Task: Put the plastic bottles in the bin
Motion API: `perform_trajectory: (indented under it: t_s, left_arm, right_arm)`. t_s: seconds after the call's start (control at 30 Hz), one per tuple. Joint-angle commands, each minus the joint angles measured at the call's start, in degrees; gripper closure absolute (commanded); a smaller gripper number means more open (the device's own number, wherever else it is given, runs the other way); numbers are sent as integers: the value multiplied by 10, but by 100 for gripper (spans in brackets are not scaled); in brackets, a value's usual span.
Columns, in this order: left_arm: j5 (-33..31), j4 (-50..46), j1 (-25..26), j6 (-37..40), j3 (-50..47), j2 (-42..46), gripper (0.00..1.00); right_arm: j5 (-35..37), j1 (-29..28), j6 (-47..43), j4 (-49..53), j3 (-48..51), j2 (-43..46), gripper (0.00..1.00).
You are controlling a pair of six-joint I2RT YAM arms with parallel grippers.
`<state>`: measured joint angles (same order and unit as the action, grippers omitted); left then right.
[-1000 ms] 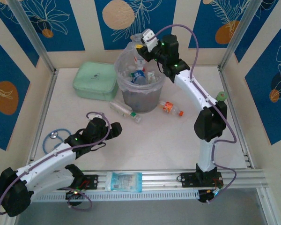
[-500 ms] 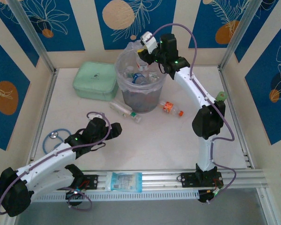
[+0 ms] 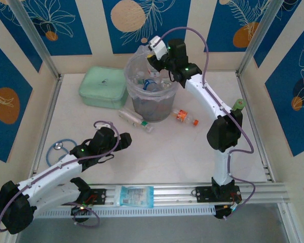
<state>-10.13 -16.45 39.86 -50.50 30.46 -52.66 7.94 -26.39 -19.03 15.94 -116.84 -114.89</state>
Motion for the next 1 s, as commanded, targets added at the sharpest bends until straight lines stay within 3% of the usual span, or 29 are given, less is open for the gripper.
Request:
perform_trajectory:
  t_s: [0.0,0.23,0.37,0.5,0.73,0.97]
  left_arm:
    - [-3,-15,-7,12,7,3,4]
    - [-3,-13,-8,11,9,1,4]
    - [-2,-10,-7,12,10,-1,4]
    - [2,-8,-7,11,11,-4,4]
    - [-3,-19,-7,14,9,9,4]
    - [4,-16,-8,17,12,5,4]
  right_arm:
    - [96,-11,-36,202,42,-41,82]
    - [193,-34,-116,172,1,-1,78]
    - [204,-40,-141,179,-36,-8,74]
    - [184,-41,-135,236,-79,-44,71]
    - [82,-24,-39,340,-123,-99,65]
    - [75,-23,-4,377,-157,-138,60]
